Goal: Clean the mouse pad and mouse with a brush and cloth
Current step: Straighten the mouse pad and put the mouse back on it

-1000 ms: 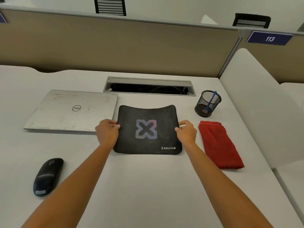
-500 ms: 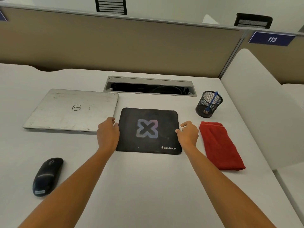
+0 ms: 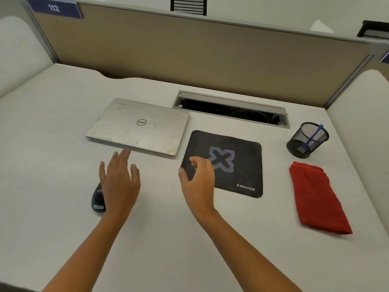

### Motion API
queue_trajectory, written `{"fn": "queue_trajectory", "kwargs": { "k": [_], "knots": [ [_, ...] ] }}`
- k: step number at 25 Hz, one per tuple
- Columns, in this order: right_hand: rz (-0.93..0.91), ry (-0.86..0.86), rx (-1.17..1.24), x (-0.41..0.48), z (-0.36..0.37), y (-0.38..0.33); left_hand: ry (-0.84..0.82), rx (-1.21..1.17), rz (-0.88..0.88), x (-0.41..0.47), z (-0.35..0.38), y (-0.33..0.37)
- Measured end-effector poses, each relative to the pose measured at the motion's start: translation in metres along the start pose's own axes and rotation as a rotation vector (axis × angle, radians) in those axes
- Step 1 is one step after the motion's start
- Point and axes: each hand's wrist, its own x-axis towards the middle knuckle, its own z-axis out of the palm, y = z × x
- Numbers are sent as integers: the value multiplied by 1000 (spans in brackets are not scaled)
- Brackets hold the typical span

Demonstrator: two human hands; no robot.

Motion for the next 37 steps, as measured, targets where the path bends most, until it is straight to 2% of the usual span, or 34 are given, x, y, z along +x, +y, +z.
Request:
{"fn": "queue_trajectory", "kwargs": {
  "k": [4,7,11,15,20,26,30,33,37],
  "knots": [
    [-99,-338,-25,-34,50,-29,-33,-199,-312,-7,-30,-66],
    [-126,-482,-126,-58,88,-42,-158,36,-363,-13,-40,-108],
    [-18,-388,-257,-81,135,-60,-267,203,-325,-30,-36,-136],
    [73,-311,-350,-84,169,-75,-215,265,-290,-35,-31,-144],
    [82,-231,-363,-83,182,-72,-191,270,-281,-35,-26,-146],
    [66,-218,-310,-81,173,-67,-185,267,-314,-35,-27,-138],
    [75,-123,-275,-70,150,-53,-133,184,-370,-32,-14,-101],
    [69,-32,-247,-56,119,-34,-103,133,-276,-25,1,-70],
    [101,122,-218,-24,72,-4,-202,-22,-77,-18,24,-35]
  ]
}}
